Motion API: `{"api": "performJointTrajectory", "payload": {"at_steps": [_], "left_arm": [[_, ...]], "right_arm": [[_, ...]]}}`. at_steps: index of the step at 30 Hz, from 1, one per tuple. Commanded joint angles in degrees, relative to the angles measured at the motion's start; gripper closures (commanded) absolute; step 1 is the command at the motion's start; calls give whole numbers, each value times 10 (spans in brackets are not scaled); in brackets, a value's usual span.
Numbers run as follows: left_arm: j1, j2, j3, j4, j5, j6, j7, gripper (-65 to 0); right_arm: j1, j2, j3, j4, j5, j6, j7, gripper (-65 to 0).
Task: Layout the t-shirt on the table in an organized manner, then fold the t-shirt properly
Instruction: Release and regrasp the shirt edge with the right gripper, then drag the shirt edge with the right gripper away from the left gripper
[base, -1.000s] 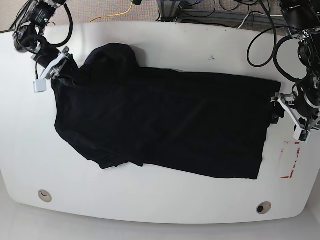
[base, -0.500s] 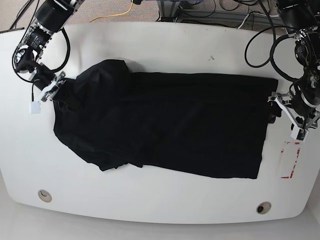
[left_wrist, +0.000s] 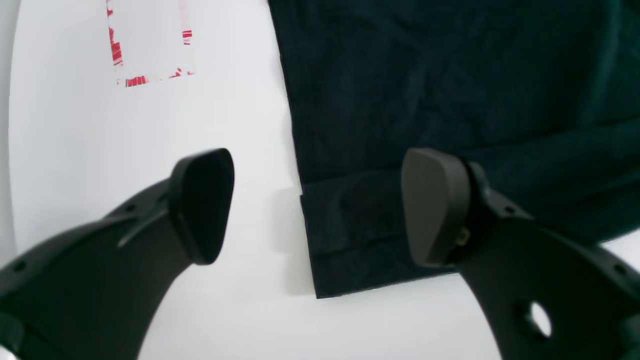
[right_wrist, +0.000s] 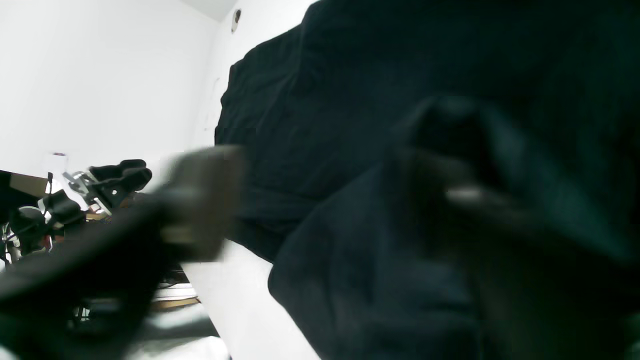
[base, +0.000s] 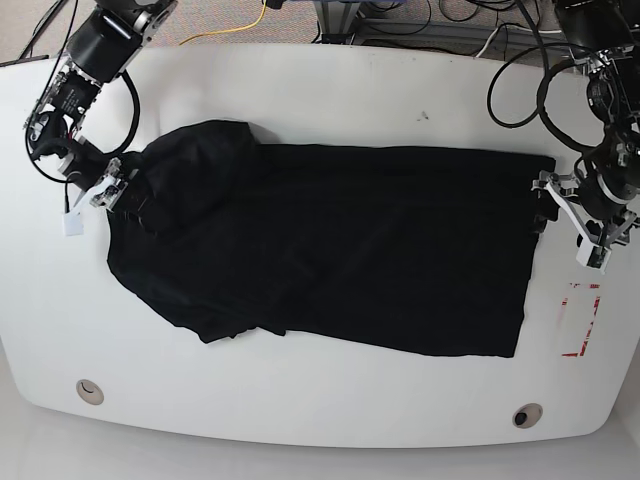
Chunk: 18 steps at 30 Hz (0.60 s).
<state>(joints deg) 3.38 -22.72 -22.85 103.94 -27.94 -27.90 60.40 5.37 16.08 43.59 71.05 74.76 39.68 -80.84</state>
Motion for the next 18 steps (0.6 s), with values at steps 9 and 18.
{"api": "performJointTrajectory", "payload": {"at_steps": [9,18], "left_arm": [[-1,-9,-3,11,-4,-1,-10,-483],[-1,-9,-3,11,-5,-2,-10,-483]], "right_arm": [[-115,16,3,70,12,3,8,-650],[-175,6,3,74,12,3,10,-650]]}}
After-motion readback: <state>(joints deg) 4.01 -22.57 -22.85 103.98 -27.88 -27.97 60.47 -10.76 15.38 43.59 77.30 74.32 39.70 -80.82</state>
